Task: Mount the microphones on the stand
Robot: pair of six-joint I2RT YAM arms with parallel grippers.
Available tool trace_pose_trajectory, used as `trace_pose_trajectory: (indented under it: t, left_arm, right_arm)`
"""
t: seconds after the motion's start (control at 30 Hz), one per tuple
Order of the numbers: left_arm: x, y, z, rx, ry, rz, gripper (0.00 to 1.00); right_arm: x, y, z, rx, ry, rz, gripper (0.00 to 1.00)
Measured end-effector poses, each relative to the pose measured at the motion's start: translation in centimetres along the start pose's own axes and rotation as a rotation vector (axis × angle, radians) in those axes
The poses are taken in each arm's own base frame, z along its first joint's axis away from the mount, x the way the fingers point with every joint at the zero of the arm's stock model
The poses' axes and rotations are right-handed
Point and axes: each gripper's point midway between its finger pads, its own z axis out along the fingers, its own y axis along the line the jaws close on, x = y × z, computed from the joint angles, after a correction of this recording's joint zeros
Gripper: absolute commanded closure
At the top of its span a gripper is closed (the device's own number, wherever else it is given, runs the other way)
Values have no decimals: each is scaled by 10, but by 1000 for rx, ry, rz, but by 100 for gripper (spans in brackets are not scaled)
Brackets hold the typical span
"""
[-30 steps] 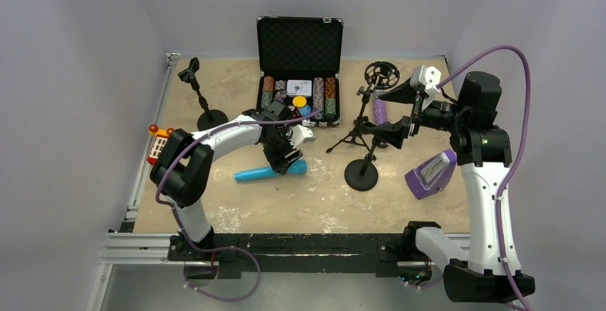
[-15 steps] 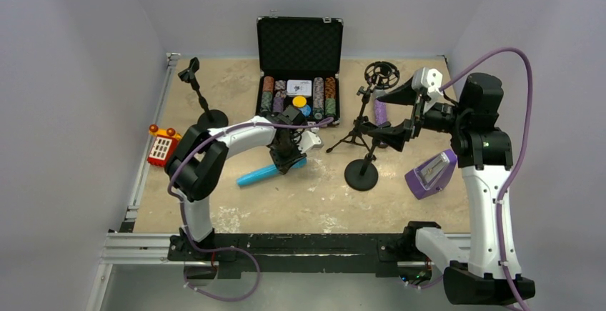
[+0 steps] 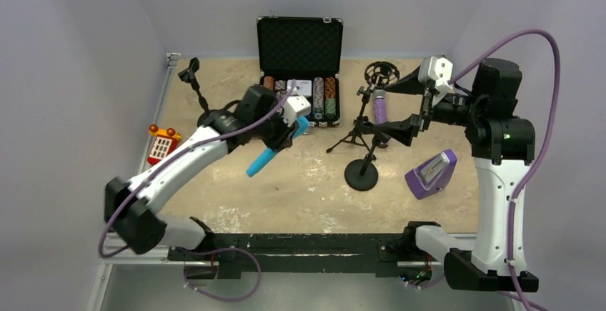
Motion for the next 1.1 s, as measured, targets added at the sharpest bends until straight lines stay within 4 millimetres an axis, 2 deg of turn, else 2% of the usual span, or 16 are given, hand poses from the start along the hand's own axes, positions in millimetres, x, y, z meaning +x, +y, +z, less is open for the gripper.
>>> trace_pose_trajectory:
  t: [0.13,0.23,0.37,0.47,0.57,0.7,0.77,0.87,1.1]
  left_arm:
    - [-77,-11,-92,-31,-377,-31,100]
    - [-138,-21,-156,-6,-621,-45,100]
    - [-203,-33,-208,78,-840,-75,100]
    - [-249,-41,-232,180,-963,-120,100]
    - [-287,-47,-234,293,-1035,-176,100]
    - [-312,-49,-208,381,-1035,-251,100]
    - [-317,-53,-192,410,-1009,-283,100]
    - [-319,-60,-180,444,-981,-314,100]
    - [-328,-73,-193,486,-1032,-299,100]
  right_arm:
    - [-1,3,1,-38,2,50,4]
    - [3,-3,6,-49,6,121,6]
    - [2,-16,14,-46,-6,214,6]
    - [-3,-24,24,-58,-25,265,6]
    - [-10,-33,35,-71,-46,312,6]
    - [-23,-45,49,-89,-77,359,7]
    - [-31,-48,56,-106,-91,367,8]
    - [-37,-48,64,-132,-102,382,10]
    - [-37,-53,78,-141,-102,442,21]
